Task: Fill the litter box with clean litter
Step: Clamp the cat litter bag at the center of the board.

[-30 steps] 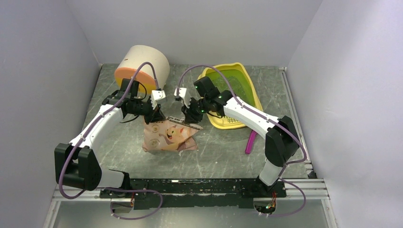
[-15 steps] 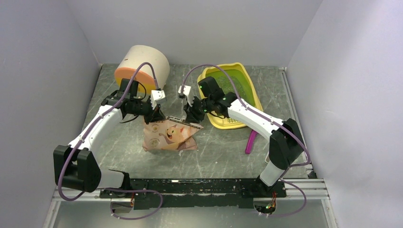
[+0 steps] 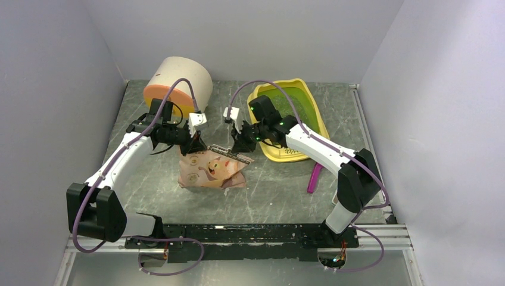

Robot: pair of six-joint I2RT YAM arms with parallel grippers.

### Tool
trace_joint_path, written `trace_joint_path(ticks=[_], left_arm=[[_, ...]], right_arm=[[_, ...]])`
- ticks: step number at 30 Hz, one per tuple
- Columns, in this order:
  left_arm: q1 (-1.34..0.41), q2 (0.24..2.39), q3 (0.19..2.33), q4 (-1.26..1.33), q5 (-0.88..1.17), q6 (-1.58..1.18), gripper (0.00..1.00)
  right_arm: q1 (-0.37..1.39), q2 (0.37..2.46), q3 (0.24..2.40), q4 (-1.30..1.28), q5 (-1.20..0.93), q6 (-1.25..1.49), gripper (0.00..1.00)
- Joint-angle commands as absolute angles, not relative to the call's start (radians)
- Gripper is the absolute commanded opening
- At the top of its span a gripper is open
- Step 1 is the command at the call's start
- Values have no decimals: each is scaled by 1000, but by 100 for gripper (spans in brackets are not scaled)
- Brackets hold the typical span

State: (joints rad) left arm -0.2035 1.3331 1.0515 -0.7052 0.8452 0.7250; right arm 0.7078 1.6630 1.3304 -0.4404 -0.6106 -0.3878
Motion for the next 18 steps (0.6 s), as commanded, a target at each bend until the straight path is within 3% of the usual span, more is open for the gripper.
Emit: trace_joint_path(ticks=[1, 3, 8, 13, 18], left_arm=[[-199, 1292, 1055, -673, 910, 726, 5], [-199, 1292, 1058, -677, 911, 728, 5], [-199, 1290, 1064, -689, 909, 734, 5], [-199, 1286, 1069, -692, 911, 733, 5], [-199, 1270, 1055, -674, 916, 717, 5]], right_arm=[[714, 1666, 1328, -459, -574, -420, 6], [717, 1666, 1322, -459, -552, -434, 9], [716, 1646, 1296, -422, -541, -420, 30], [709, 1547, 1216, -283, -523, -337, 43], [670, 1450, 1128, -149, -483, -231, 48]])
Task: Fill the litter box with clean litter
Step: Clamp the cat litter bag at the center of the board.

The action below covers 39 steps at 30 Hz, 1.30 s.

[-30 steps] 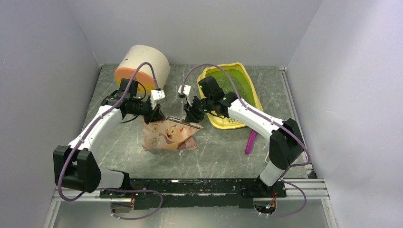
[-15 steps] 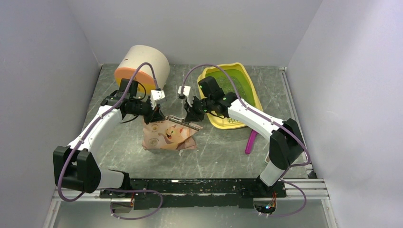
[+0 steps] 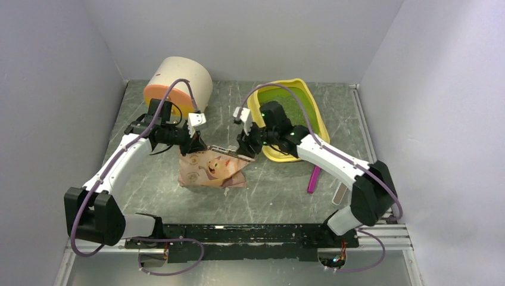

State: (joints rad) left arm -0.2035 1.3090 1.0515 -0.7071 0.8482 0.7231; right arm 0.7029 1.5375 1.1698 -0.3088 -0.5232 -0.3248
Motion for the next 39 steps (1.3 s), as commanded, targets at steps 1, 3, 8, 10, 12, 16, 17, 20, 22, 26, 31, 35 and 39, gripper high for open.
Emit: trace_joint_path(ticks=[1, 3, 8, 10, 12, 16, 17, 20, 22, 26, 31, 35, 39], left_arm=[[-199, 1263, 1050, -671, 918, 714, 5], [-199, 1249, 1034, -651, 915, 697, 7], [-199, 1242, 997, -605, 910, 646, 8], [-199, 1242, 982, -595, 892, 614, 8], [-199, 1229, 958, -564, 892, 573, 12], [-199, 1183, 891, -449, 880, 500, 22], [-199, 1182, 886, -447, 870, 497, 27], [-199, 1200, 900, -475, 845, 500, 35], [-199, 1211, 915, -499, 819, 487, 37], [-199, 1169, 889, -457, 781, 426, 41], [-199, 1097, 826, -356, 774, 349, 48], [-199, 1082, 825, -335, 766, 319, 49], [-199, 1076, 822, -341, 739, 311, 50]], right_arm=[[658, 1429, 1109, -117, -475, -199, 48], [628, 1383, 1063, -58, -452, -145, 48], [550, 1248, 932, 64, -377, -34, 53], [542, 1199, 882, 96, -321, -14, 58], [543, 1164, 844, 132, -281, -2, 62], [542, 1146, 812, 171, -261, 67, 62], [542, 1144, 809, 173, -255, 81, 62], [542, 1130, 800, 168, -255, 107, 62], [542, 1111, 795, 164, -260, 114, 62], [543, 1055, 796, 110, -190, 140, 62], [542, 980, 757, 63, -161, 145, 64], [542, 936, 723, 48, -161, 140, 65], [542, 914, 712, 16, -142, 129, 65]])
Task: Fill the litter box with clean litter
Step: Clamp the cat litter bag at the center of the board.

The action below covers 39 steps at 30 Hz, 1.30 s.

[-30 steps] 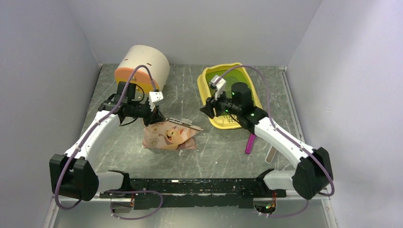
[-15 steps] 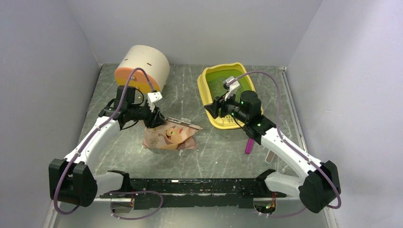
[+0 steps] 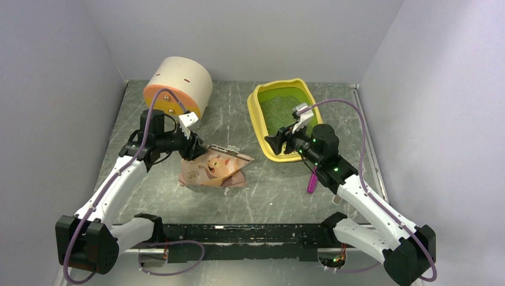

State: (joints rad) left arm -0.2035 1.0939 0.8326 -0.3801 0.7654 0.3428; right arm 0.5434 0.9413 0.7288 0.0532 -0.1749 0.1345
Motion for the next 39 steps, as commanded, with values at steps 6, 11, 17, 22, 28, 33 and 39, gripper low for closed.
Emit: trace_joint_path(ticks=[6, 11, 17, 22, 28, 33, 39], left_arm=[[-199, 1045, 804, -319, 714, 279, 53], [-199, 997, 820, -303, 664, 247, 57], [-199, 964, 825, -294, 618, 228, 58], [-199, 916, 804, -281, 559, 200, 58], [-199, 782, 727, -186, 481, 88, 64], [-199, 674, 663, -110, 376, -53, 76], [-199, 620, 671, -130, 239, -228, 97]], right_arm=[[542, 900, 686, 29, -143, 139, 68], [542, 960, 697, 56, -238, 165, 69], [542, 1058, 740, 89, -430, 174, 69], [544, 1137, 769, 123, -496, 187, 70], [570, 1259, 843, 129, -559, 168, 71], [648, 1349, 933, 102, -536, 90, 71], [668, 1345, 857, 247, -385, 111, 75]])
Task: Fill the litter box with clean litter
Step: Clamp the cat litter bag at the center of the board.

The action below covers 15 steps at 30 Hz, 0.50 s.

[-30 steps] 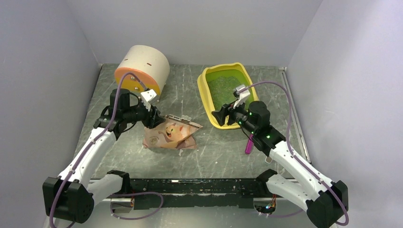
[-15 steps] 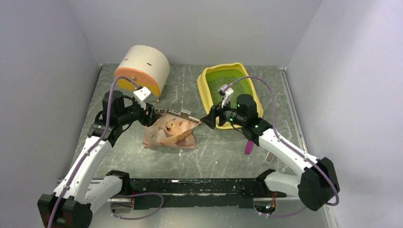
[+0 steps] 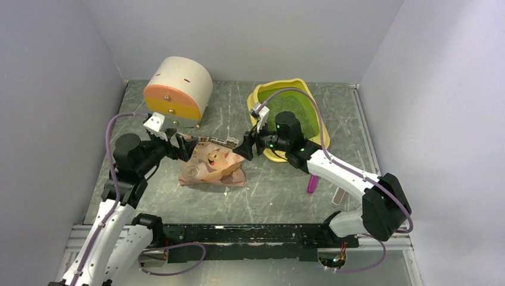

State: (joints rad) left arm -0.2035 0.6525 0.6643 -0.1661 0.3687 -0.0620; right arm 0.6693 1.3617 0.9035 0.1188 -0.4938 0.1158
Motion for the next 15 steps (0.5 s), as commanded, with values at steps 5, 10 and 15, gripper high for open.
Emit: trace_joint_path(ticks=[5, 10, 15], left_arm=[[-199, 558, 682, -226, 185, -291, 97], [-199, 478, 685, -276, 92, -275, 97], [-199, 449, 695, -301, 17, -299, 97]], right_arm=[[668, 1349, 812, 354, -365, 71, 76], [668, 1363, 837, 362, -448, 18, 75], [668, 1329, 832, 366, -422, 37, 76]])
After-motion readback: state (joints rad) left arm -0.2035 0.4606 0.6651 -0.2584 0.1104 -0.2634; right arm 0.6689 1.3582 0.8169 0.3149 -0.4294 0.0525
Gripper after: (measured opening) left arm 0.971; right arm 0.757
